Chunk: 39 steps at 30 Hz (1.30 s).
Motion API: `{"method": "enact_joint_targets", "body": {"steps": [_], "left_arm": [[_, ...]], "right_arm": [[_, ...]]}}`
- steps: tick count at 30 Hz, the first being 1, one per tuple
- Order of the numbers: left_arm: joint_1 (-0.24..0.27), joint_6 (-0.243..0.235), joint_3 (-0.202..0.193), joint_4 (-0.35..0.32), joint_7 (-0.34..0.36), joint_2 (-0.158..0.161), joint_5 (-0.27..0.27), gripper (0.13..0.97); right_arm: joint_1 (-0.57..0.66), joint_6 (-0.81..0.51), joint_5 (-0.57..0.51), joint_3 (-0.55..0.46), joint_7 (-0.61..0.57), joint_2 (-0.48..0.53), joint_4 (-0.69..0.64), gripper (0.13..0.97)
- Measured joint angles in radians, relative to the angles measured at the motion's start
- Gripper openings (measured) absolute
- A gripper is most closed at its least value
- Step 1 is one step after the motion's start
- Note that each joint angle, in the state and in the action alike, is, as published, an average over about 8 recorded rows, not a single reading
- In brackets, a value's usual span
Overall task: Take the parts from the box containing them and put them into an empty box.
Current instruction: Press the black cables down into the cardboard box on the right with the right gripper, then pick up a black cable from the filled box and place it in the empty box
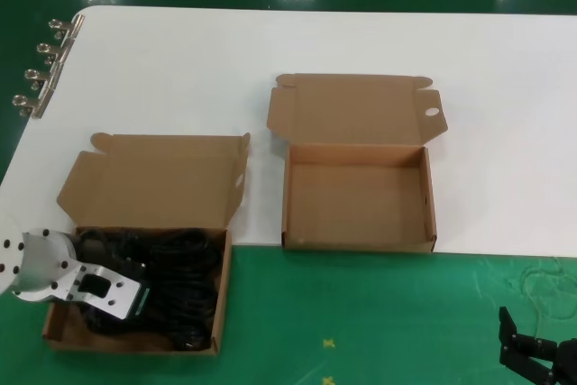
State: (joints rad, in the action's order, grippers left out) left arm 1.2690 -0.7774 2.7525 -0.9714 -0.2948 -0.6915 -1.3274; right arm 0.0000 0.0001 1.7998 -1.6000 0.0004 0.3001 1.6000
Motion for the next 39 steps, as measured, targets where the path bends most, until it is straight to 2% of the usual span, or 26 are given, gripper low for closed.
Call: {"method": "enact_joint_targets", "body": {"steps": [7, 16, 20, 27, 32, 36, 39], "left_arm": [[-0.006, 0.003, 0.000, 0.011, -0.017, 0.004, -0.006, 0.315], [-0.004, 0.006, 0.000, 0.022, -0.036, 0.003, -0.016, 0.211], [0.000, 0.004, 0.000, 0.008, -0.035, -0.008, -0.015, 0.210], [0.030, -0.007, 0.000, -0.073, 0.003, -0.044, -0.011, 0.208], [0.055, -0.009, 0.000, -0.158, 0.065, -0.061, 0.001, 0.207], [0.071, -0.004, 0.000, -0.227, 0.137, -0.051, 0.030, 0.207], [0.080, 0.001, 0.000, -0.265, 0.196, -0.018, 0.064, 0.207]], "right_arm": [[0.000, 0.000, 0.000, 0.000, 0.000, 0.000, 0.000, 0.966], [0.000, 0.000, 0.000, 0.000, 0.000, 0.000, 0.000, 0.966], [0.000, 0.000, 0.000, 0.000, 0.000, 0.000, 0.000, 0.966], [0.000, 0.000, 0.000, 0.000, 0.000, 0.000, 0.000, 0.966], [0.000, 0.000, 0.000, 0.000, 0.000, 0.000, 0.000, 0.966], [0.000, 0.000, 0.000, 0.000, 0.000, 0.000, 0.000, 0.966], [0.000, 0.000, 0.000, 0.000, 0.000, 0.000, 0.000, 0.966]]}}
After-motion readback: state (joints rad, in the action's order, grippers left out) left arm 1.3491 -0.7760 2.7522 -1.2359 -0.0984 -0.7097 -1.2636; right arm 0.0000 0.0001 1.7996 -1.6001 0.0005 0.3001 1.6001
